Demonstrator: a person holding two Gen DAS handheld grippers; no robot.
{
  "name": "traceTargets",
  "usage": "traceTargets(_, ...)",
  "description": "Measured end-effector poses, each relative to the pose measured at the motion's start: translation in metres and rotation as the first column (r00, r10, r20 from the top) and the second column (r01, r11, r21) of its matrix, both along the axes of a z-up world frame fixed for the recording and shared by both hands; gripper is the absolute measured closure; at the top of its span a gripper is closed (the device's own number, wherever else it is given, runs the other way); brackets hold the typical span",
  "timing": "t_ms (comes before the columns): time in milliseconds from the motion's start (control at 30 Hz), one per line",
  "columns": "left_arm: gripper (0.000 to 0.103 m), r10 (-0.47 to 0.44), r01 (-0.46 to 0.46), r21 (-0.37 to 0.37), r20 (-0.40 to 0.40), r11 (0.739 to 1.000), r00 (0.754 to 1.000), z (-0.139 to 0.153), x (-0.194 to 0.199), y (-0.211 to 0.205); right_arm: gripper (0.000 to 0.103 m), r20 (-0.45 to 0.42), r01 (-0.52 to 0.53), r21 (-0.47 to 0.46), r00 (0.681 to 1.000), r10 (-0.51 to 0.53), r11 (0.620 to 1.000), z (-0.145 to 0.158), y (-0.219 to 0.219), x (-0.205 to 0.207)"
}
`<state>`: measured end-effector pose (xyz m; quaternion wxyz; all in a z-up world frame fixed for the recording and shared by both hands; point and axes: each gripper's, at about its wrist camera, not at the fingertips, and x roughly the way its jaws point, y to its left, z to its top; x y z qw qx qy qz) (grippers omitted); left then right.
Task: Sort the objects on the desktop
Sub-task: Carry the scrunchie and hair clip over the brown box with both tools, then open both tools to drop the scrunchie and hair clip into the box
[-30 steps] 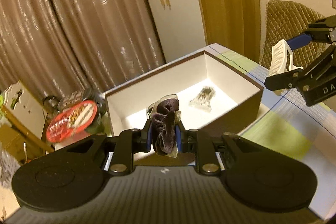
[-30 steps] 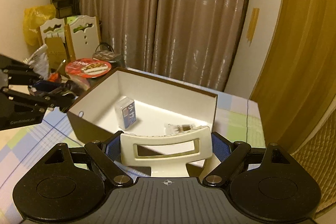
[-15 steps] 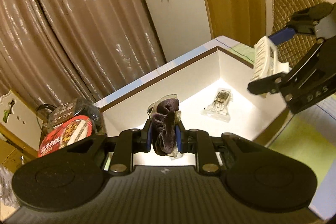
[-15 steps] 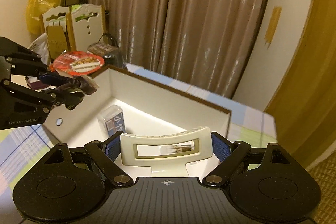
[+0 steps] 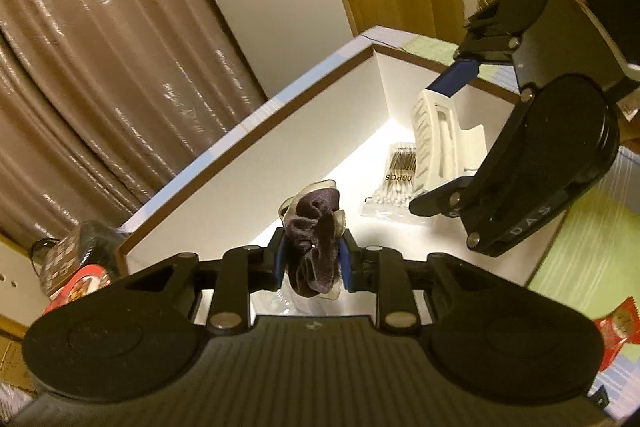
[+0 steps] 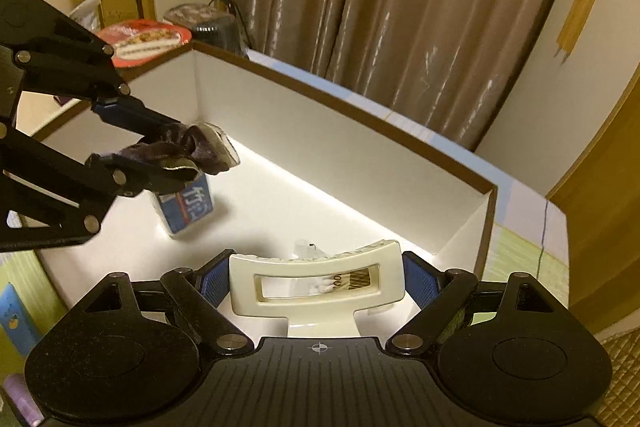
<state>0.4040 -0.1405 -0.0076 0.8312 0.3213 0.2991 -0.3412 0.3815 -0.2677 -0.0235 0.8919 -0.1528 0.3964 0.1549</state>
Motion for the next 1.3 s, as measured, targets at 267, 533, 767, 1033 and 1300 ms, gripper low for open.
traceTargets(267, 0.049, -0.032, 0.032, 0.011, 0.028, 0.999, 0.999, -0.016, 0.005, -0.004, 0.017, -0.034, -0.011, -0.022, 0.999, 0.011, 1.0, -0.013, 0.001, 0.011)
traceTargets(533, 0.047, -0.013, 0.014, -0.008, 0.057, 1.0, 0.998, -0.007, 0.003, 0.008, 0.017, -0.052, -0.035, -0.045, 0.998, 0.032, 0.998, -0.017, 0.006, 0.017)
traceTargets(767, 0.046, 0.02, -0.018, -0.029, 0.07, 0.999, 0.997, 0.003, 0.003, 0.018, 0.017, -0.064, -0.079, -0.068, 0.995, 0.075, 0.995, -0.02, 0.02, 0.022)
traceTargets(1033, 0.046, 0.067, -0.063, -0.052, 0.068, 0.997, 0.995, 0.01, -0.001, 0.037, 0.009, -0.038, -0.109, -0.051, 0.993, 0.107, 0.993, -0.02, 0.03, 0.021)
traceTargets(1300, 0.046, 0.109, -0.104, -0.074, 0.073, 0.992, 0.991, 0.019, -0.019, 0.057, 0.0, -0.013, -0.109, -0.043, 0.994, 0.109, 0.993, -0.015, 0.037, 0.018)
